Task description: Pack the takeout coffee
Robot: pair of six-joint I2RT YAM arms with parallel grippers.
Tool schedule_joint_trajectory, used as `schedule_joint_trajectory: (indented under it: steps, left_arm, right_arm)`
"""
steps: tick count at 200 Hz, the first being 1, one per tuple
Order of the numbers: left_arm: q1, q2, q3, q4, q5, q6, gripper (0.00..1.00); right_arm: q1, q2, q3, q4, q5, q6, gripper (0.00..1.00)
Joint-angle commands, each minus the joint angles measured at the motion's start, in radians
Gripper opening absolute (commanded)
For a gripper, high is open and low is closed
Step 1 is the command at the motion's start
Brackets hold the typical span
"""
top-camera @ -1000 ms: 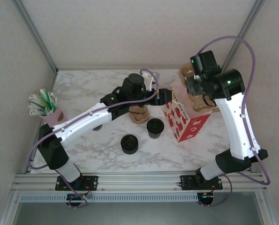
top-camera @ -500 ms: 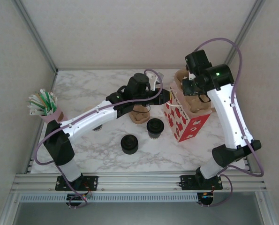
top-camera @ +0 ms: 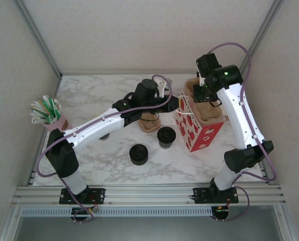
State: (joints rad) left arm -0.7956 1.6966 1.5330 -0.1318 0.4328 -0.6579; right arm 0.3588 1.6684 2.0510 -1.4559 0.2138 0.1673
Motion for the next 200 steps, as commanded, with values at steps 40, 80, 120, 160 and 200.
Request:
schedule_joint_trajectory:
  steps: [40,80,120,160,200]
  left_arm:
    - [0.012,-0.039,-0.015,0.0,-0.016,0.012,0.03]
    - [0.012,-0.038,-0.018,0.004,-0.015,0.009,0.02]
    - [0.012,-0.041,-0.023,0.006,-0.017,0.007,0.02]
    - [0.012,-0.044,-0.024,0.005,-0.019,0.006,0.02]
    - [0.012,-0.046,-0.027,0.005,-0.021,0.006,0.02]
  right_arm:
    - [-0.01,-0.013,-0.056,0.002,-0.038,-0.014,0.38]
    - [-0.011,-0.019,-0.096,0.022,-0.073,-0.016,0.38]
    - [-0.011,-0.014,-0.123,0.031,-0.056,-0.014,0.38]
    - [-0.014,-0.006,-0.146,0.033,-0.019,-0.011,0.38]
    - [-0.014,-0.048,-0.153,0.05,-0.068,-0.014,0.37]
